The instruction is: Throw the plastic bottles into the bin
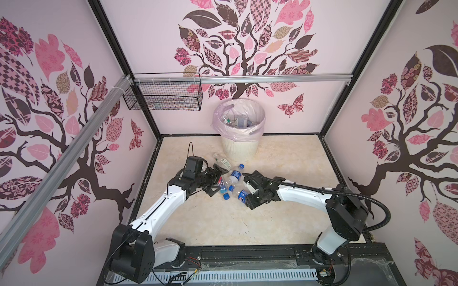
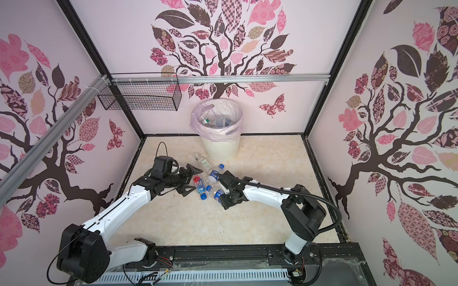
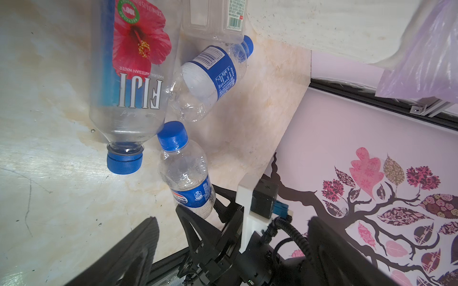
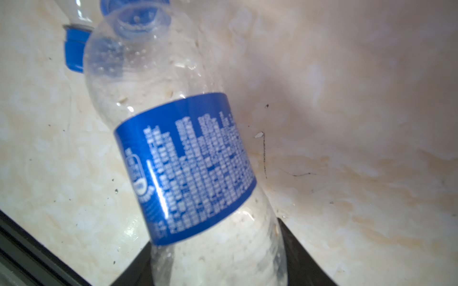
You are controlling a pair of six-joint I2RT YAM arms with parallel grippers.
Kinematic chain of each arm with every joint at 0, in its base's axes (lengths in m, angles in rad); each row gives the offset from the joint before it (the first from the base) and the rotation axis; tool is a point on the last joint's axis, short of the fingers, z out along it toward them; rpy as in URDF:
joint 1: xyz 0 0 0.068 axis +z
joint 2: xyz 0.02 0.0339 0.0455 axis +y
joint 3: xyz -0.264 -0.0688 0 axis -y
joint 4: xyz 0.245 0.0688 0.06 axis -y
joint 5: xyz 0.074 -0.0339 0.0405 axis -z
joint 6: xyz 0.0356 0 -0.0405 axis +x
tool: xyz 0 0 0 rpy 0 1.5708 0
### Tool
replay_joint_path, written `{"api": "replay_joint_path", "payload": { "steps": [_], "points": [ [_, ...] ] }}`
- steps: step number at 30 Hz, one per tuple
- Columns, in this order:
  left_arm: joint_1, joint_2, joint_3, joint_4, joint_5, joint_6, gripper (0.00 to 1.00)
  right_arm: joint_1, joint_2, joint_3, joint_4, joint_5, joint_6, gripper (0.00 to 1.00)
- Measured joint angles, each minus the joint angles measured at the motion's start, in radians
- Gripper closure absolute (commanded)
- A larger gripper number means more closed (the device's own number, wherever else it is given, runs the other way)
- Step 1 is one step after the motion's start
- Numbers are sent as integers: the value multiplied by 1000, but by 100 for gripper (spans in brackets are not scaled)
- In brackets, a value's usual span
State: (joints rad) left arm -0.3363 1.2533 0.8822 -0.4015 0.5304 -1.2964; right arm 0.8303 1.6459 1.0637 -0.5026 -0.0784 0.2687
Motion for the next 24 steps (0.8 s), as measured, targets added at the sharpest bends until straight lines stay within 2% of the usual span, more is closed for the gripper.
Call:
{"api": "replay_joint_path", "payload": {
  "steps": [13,24],
  "points": [
    [-4,5,60,41,-21,-106,3,0,-3,263,-90,3,23,52],
    [-41,54,264,-29,-169,1,9,-5,-3,426,-131,-6,71,52]
  ]
}}
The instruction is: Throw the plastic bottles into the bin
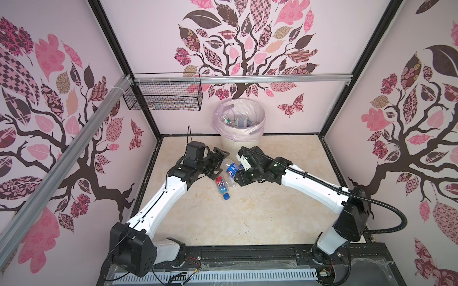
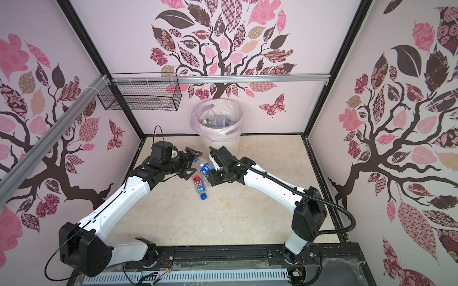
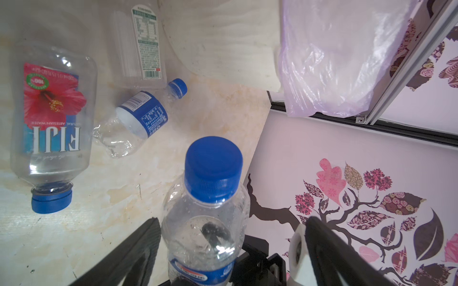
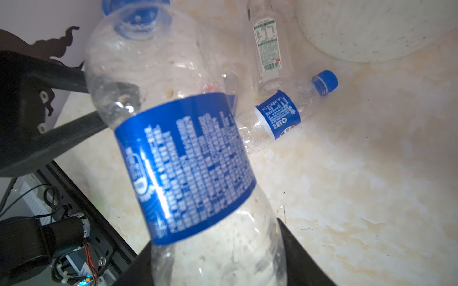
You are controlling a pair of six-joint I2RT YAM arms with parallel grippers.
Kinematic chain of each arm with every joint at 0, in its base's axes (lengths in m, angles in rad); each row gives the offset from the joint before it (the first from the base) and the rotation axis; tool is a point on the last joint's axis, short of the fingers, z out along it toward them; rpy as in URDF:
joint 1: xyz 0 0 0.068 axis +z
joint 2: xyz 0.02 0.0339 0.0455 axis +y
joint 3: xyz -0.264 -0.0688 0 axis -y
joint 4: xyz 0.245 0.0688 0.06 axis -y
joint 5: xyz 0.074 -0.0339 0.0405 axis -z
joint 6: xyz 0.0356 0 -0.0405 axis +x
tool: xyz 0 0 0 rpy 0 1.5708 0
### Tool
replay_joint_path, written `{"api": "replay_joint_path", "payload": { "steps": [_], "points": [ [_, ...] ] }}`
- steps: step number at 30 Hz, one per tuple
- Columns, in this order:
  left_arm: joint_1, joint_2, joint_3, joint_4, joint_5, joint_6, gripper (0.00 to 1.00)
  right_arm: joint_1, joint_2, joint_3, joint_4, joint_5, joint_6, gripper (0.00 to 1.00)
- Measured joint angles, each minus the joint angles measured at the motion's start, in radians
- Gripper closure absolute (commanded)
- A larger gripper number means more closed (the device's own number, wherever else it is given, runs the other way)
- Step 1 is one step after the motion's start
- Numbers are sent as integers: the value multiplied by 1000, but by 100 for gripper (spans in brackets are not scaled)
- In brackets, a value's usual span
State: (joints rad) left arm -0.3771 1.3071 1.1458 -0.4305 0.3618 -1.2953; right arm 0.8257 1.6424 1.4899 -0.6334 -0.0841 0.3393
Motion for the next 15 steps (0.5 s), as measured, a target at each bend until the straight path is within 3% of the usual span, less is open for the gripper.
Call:
{"api": "replay_joint_path", "payload": {
  "steps": [7,15],
  "points": [
    [-23,1,18,-33,-73,59,14,5,0,65,-6,-23,7,53],
    [-36,3,27,-34,-111,80,35,5,0,80,-18,-41,24,52]
  ]
}}
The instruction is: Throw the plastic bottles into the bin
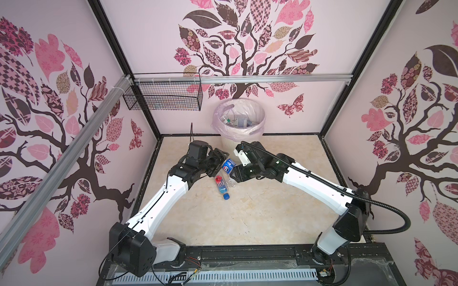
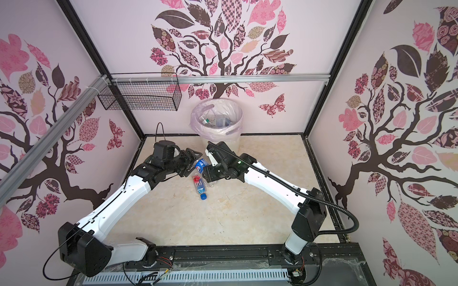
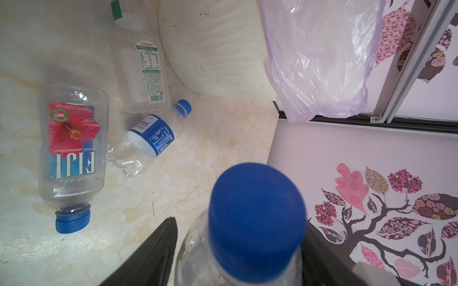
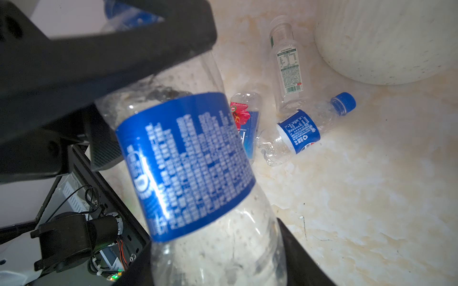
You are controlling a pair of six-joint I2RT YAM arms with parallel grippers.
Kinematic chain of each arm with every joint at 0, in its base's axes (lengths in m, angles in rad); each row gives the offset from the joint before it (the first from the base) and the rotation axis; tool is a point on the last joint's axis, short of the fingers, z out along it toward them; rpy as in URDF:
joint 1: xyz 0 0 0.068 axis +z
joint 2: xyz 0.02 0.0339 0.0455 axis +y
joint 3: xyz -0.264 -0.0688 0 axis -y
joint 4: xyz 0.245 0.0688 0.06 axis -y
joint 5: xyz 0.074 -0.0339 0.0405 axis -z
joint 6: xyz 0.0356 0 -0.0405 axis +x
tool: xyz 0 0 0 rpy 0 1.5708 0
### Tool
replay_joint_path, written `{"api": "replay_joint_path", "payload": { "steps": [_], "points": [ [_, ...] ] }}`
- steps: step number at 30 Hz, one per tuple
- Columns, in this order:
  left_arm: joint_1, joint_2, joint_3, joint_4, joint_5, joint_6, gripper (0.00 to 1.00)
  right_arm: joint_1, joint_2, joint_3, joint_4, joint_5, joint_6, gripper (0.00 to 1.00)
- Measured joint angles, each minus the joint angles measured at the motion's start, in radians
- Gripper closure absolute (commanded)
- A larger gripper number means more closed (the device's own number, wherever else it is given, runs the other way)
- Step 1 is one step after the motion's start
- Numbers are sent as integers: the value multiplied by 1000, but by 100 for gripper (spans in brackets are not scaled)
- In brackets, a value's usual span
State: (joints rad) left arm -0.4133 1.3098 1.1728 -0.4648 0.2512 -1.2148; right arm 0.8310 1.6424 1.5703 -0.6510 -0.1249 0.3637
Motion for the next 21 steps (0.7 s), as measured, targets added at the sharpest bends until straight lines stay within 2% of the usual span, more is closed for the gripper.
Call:
{"api": "replay_joint_path", "payload": {
  "steps": [6,15,21],
  "points": [
    [-2,0,0,3,-12,13,52,2,0,0,-1,-5,11,47],
    [-2,0,1,5,-22,11,53,5,0,3,1,-2,11,32],
    [3,20,74,-21,-69,42,54,5,-10,12,-2,22,17,16]
  ]
}}
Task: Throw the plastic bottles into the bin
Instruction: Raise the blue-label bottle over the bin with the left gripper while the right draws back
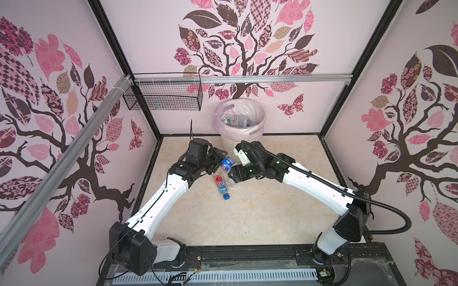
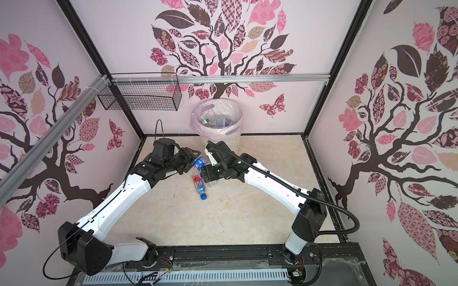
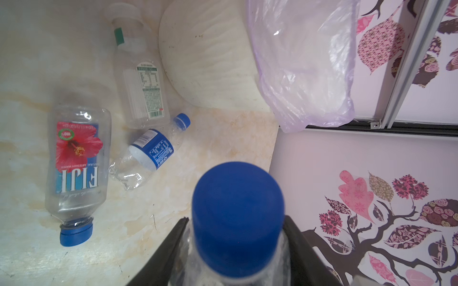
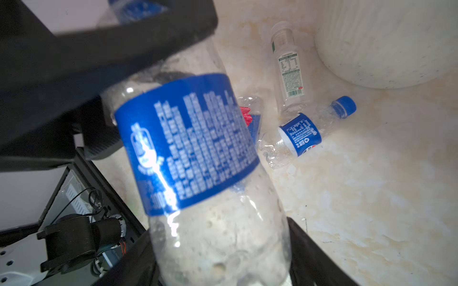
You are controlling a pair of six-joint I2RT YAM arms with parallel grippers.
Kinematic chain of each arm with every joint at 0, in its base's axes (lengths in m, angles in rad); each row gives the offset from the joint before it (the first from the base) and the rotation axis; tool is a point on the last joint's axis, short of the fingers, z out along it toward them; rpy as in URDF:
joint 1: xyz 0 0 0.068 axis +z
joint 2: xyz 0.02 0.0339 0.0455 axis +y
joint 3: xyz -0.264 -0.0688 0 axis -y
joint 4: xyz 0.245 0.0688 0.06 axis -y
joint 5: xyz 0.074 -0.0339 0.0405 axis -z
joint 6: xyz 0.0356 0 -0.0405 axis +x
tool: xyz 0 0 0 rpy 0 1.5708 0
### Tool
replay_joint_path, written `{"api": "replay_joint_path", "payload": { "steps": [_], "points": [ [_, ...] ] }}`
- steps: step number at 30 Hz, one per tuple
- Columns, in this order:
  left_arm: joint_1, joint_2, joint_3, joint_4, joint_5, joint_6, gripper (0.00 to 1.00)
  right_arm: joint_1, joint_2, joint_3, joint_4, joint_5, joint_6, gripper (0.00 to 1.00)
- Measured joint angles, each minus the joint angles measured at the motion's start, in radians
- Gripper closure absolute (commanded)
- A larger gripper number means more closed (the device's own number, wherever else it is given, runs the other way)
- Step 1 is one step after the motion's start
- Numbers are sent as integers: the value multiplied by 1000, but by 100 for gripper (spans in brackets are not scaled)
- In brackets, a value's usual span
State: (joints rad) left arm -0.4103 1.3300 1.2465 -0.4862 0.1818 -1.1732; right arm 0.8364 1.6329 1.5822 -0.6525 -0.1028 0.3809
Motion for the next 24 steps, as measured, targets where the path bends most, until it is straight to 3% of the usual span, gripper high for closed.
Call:
{"api": "replay_joint_path", "payload": {
  "steps": [5,13,20,24],
  "points": [
    [23,47,117,-5,-50,41,55,-2,-48,1,-21,47,3,1],
    [45,187,332,23,-136,127,55,-43,-142,4,-60,122,12,1],
    [46,313,496,106,-173,189,55,-177,-145,100,-149,181,31,1],
    [46,375,580,151,-181,225,55,-198,-142,179,-192,232,27,0]
  ]
}}
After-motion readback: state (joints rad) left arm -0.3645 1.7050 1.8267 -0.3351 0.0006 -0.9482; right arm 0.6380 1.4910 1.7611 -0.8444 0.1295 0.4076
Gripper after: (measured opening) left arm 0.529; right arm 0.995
